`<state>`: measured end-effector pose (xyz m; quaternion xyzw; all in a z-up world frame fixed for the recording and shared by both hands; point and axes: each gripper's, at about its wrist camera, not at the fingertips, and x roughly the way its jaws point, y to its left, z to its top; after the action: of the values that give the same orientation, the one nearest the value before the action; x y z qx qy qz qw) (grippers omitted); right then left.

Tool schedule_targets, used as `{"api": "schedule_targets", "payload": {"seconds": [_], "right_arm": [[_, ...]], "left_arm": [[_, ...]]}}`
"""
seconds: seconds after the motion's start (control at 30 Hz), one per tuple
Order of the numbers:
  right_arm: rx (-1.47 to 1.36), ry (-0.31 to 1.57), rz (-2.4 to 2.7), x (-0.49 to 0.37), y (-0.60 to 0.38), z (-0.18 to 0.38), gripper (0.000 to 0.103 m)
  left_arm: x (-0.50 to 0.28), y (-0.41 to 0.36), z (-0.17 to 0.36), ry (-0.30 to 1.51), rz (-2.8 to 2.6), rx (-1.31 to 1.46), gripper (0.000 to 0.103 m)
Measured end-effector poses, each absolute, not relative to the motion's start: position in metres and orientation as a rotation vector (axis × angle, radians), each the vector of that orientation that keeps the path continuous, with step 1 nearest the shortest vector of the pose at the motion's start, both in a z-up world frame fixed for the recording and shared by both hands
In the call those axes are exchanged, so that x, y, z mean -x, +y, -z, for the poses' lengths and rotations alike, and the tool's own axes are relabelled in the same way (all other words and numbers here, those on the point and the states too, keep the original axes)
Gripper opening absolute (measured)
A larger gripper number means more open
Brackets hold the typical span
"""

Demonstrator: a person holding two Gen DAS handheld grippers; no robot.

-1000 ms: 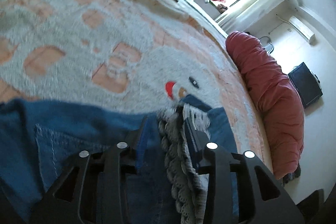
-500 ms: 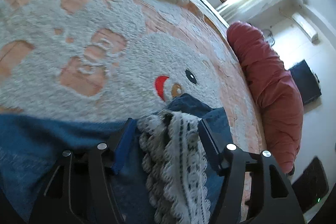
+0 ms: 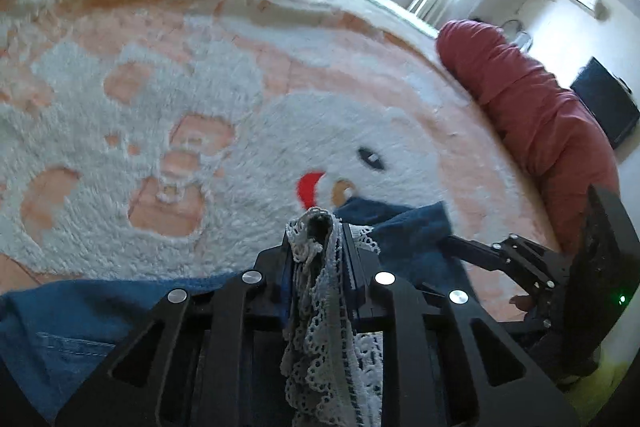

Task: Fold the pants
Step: 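Lift the lace-trimmed leg with both tools and fold it over the other leg, then open both tools and release the folded leg onto the pants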

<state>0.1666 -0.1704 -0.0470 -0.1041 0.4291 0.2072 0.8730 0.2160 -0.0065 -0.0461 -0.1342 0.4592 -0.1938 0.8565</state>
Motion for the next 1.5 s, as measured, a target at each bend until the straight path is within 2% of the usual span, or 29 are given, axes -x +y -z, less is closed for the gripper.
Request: {"api": "schedule_targets", "payload": {"seconds": [0.1, 0.3, 0.33, 0.4, 0.47, 0.53, 0.67, 0.73, 0.8, 1.3, 1.4, 1.5], "right_arm": [[0.205, 0.897, -0.428, -0.166, -0.173, 0.051, 0.047], [0.168, 0.871, -0.44, -0.153, -0.18, 0.039, 0.052], [0.165, 0.866, -0.443, -0.151, -0.18, 0.037, 0.053], [0.155, 0.847, -0.447, -0.141, -0.183, 0.031, 0.058], [0.14, 0.836, -0.46, -0.134, -0.184, 0.027, 0.06], [0.133, 0.825, -0.466, -0.126, -0.187, 0.023, 0.063], [0.119, 0.814, -0.48, -0.11, -0.192, 0.017, 0.068], [0.112, 0.808, -0.484, -0.105, -0.196, 0.015, 0.069], [0.101, 0.802, -0.488, -0.101, -0.199, 0.012, 0.069], [0.061, 0.754, -0.527, -0.076, -0.214, -0.002, 0.07], [0.061, 0.746, -0.543, -0.071, -0.215, -0.004, 0.07], [0.068, 0.743, -0.559, -0.065, -0.213, -0.003, 0.07]], "left_arm": [[-0.216, 0.004, 0.057, 0.979, 0.388, 0.31, 0.036], [-0.199, 0.021, 0.042, 0.937, 0.371, 0.305, 0.041], [-0.194, 0.024, 0.038, 0.928, 0.369, 0.297, 0.049], [-0.187, 0.028, 0.033, 0.926, 0.367, 0.299, 0.056], [-0.178, 0.034, 0.026, 0.914, 0.362, 0.309, 0.056], [-0.168, 0.038, 0.021, 0.906, 0.346, 0.305, 0.064], [-0.149, 0.051, 0.013, 0.891, 0.325, 0.312, 0.067], [-0.141, 0.052, 0.008, 0.885, 0.328, 0.311, 0.078], [-0.131, 0.049, 0.005, 0.889, 0.337, 0.288, 0.082], [-0.069, 0.045, 0.001, 0.92, 0.35, 0.291, 0.081], [-0.059, 0.046, 0.008, 0.953, 0.37, 0.332, 0.072], [-0.051, 0.041, 0.014, 0.976, 0.379, 0.346, 0.07]]}}
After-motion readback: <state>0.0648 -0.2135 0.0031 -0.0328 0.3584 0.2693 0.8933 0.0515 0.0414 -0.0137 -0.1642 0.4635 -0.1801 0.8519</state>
